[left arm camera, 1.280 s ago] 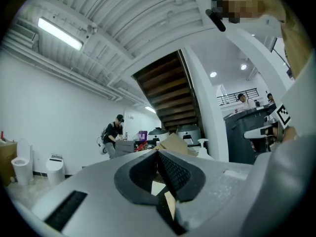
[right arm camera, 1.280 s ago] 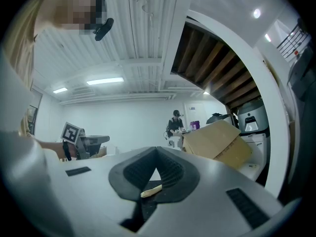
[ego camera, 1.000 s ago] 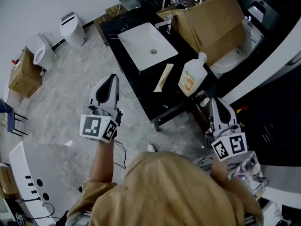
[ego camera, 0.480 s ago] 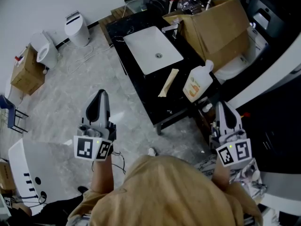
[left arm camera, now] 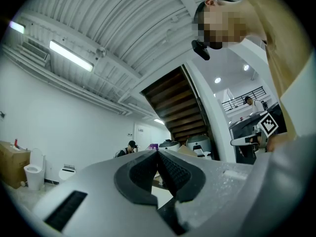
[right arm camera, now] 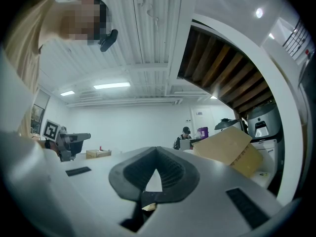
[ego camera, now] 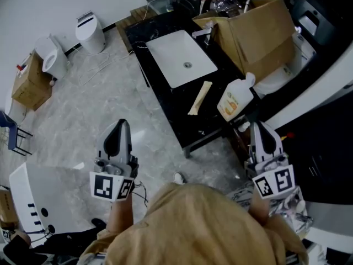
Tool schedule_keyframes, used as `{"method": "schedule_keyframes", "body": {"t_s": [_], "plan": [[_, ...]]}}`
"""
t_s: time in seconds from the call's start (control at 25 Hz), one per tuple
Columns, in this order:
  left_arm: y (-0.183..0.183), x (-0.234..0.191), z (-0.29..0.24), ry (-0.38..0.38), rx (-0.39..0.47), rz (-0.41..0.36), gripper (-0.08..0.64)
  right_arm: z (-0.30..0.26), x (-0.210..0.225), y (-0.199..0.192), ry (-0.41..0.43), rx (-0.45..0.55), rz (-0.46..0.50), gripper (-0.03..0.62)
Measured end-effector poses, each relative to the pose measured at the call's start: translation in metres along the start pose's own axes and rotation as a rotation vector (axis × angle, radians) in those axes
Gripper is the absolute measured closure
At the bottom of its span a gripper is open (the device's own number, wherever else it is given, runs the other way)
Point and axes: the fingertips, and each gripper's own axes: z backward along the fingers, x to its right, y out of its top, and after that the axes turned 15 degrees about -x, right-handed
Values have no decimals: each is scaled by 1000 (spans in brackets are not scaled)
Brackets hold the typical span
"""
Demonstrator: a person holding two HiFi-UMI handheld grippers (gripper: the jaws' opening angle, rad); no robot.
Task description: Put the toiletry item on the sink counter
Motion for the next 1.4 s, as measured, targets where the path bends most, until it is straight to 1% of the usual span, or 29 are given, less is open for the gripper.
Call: {"method": "schedule_keyframes", "body": {"t_s": [0.2, 0.6, 0.92, 1.4], "plan": [[-10, -10, 4, 1, -12, 25, 556, -5, -9, -3, 1, -11, -11, 591], [-12, -26, 0, -3, 7, 27, 557, -27, -23, -2, 24, -18, 8, 591], [-11, -26, -15, -35, 11, 34, 557, -31, -19, 2, 7, -19, 13, 591], [-13, -15, -34, -78, 7, 51, 557, -27, -7, -5, -19, -38, 1, 591]]}}
